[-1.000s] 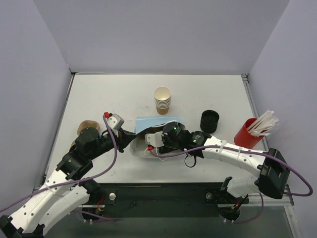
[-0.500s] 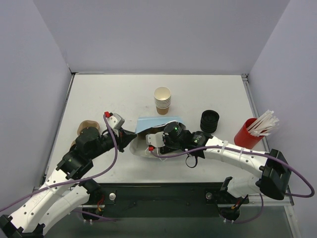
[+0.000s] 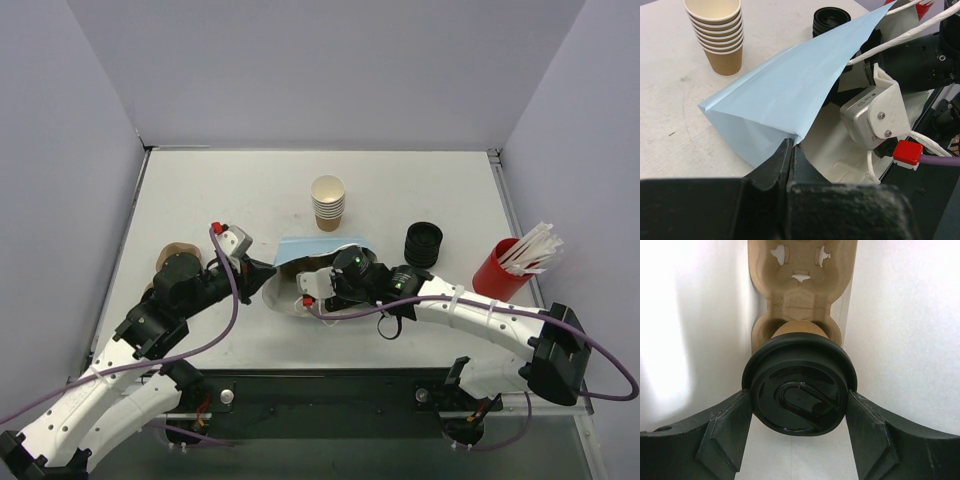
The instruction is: Pack the takeout coffee
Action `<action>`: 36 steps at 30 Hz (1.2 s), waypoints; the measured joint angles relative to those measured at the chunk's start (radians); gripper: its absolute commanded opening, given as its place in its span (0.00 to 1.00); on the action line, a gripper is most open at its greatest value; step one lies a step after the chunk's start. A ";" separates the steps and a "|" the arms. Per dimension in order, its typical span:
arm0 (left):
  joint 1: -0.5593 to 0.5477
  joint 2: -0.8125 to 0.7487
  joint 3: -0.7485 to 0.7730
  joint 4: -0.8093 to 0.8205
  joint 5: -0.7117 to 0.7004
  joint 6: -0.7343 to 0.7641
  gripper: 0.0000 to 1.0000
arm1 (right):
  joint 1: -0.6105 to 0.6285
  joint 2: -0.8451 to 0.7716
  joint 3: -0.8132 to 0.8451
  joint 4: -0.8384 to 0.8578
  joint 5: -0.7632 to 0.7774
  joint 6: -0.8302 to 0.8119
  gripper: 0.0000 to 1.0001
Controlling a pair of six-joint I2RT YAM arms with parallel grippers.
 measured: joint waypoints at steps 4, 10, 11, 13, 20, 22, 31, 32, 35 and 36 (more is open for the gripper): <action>0.000 0.012 0.016 -0.006 -0.007 0.006 0.00 | 0.000 -0.003 0.000 -0.015 -0.002 -0.010 0.35; 0.000 0.014 0.017 -0.007 -0.007 0.008 0.00 | -0.001 -0.003 0.000 -0.018 0.000 -0.022 0.35; 0.000 0.014 0.018 -0.010 -0.007 0.009 0.00 | -0.001 -0.003 0.000 -0.018 0.000 -0.024 0.35; 0.000 0.015 0.022 -0.014 -0.007 0.010 0.00 | -0.001 -0.003 0.000 -0.018 0.002 -0.027 0.35; -0.001 0.020 0.029 -0.018 -0.007 0.010 0.00 | -0.001 0.008 0.000 -0.017 0.011 -0.033 0.35; -0.002 0.020 0.029 -0.018 -0.007 0.010 0.00 | -0.001 0.008 0.000 -0.017 0.011 -0.036 0.35; -0.007 0.024 0.029 -0.018 -0.007 0.010 0.00 | -0.009 0.011 0.000 -0.011 0.011 -0.036 0.35; -0.007 0.026 0.029 -0.018 -0.007 0.010 0.00 | -0.010 0.015 0.000 -0.007 0.011 -0.036 0.35; -0.007 0.026 0.029 -0.019 -0.007 0.010 0.00 | -0.018 0.032 0.000 0.010 0.012 -0.036 0.35; -0.008 0.026 0.029 -0.019 -0.007 0.010 0.00 | -0.020 0.036 0.000 0.014 0.012 -0.036 0.35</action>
